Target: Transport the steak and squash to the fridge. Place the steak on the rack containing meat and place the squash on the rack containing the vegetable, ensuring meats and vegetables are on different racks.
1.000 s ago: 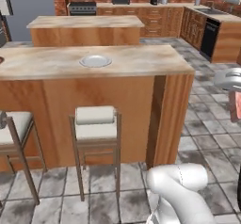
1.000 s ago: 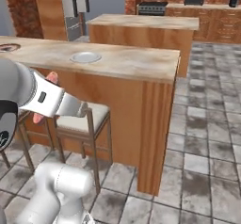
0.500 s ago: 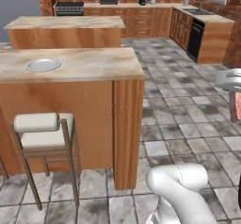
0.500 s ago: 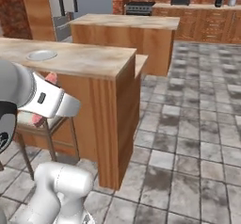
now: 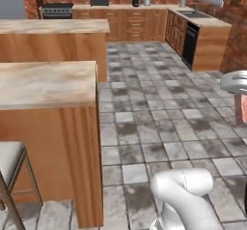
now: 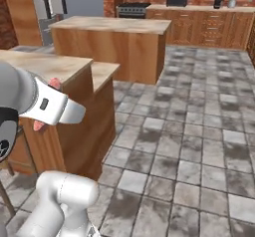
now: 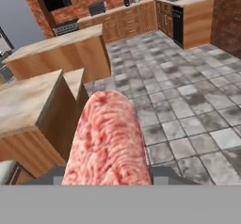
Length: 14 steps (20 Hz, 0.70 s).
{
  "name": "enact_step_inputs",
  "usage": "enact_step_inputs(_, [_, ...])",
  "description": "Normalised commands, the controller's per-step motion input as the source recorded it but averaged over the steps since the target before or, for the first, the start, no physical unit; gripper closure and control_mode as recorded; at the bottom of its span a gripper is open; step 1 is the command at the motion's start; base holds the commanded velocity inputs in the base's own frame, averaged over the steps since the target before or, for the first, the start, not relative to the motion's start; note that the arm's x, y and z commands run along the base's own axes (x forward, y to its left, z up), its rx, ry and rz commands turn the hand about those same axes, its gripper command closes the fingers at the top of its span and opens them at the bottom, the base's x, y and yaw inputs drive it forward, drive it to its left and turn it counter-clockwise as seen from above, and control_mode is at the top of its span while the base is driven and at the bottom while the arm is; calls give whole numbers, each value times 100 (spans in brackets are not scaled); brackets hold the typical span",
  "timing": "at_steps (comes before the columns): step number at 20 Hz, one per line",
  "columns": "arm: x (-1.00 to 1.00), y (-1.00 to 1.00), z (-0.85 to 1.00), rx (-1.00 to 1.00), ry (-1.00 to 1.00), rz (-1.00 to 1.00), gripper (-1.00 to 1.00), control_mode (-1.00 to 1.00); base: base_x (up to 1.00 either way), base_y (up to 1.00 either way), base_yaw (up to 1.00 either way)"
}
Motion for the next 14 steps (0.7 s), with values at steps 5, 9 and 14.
enact_step_inputs(5, [0,0,0,0,0,0,100,100,96,-100,0])
enact_step_inputs(9, [0,0,0,0,0,0,100,100,100,-100,0])
enact_step_inputs(14, [0,0,0,0,0,0,100,100,100,-100,0])
